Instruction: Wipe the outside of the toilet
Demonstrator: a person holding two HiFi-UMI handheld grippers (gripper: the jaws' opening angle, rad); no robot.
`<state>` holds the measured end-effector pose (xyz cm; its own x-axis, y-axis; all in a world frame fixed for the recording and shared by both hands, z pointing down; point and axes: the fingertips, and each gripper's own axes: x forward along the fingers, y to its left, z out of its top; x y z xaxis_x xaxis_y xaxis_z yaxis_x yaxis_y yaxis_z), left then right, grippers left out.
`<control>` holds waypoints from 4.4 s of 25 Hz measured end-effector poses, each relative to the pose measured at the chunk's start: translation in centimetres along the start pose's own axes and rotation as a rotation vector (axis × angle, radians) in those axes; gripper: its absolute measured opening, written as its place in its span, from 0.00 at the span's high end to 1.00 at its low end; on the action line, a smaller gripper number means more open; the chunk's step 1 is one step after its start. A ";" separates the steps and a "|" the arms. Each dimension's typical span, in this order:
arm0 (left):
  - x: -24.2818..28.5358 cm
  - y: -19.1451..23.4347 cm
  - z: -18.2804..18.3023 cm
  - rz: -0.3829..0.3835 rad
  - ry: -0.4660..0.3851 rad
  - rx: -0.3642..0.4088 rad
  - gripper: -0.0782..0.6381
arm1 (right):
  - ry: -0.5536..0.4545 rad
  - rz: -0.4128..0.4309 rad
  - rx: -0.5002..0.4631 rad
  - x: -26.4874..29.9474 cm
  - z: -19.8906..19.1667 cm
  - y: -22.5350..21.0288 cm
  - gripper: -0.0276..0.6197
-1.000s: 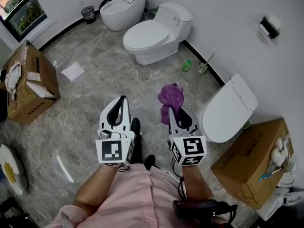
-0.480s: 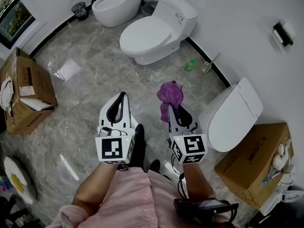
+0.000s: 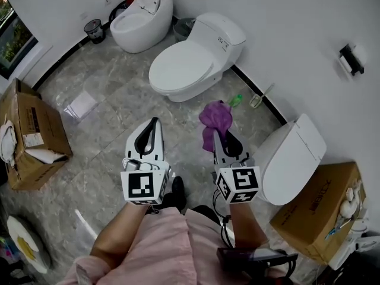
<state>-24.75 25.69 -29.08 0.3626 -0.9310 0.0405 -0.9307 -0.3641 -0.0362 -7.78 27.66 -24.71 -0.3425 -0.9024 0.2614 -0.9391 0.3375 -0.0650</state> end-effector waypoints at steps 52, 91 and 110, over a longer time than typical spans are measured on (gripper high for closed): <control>37.3 -5.9 -5.0 0.009 0.175 -0.004 0.88 | 0.052 0.035 0.072 24.9 2.2 -29.8 0.85; 43.8 -2.1 -36.6 0.022 0.066 -0.006 0.88 | -0.024 -0.063 -0.058 41.5 -27.2 -36.0 0.85; 44.5 -8.5 -58.9 -0.212 0.150 -0.022 0.88 | -0.149 -0.183 -0.086 51.8 -44.5 -44.5 0.85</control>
<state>-3.52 -11.18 31.86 0.5397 -0.8196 0.1926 -0.8363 -0.5481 0.0110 17.58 -22.19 34.53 -0.1737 -0.9780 0.1155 -0.9820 0.1809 0.0545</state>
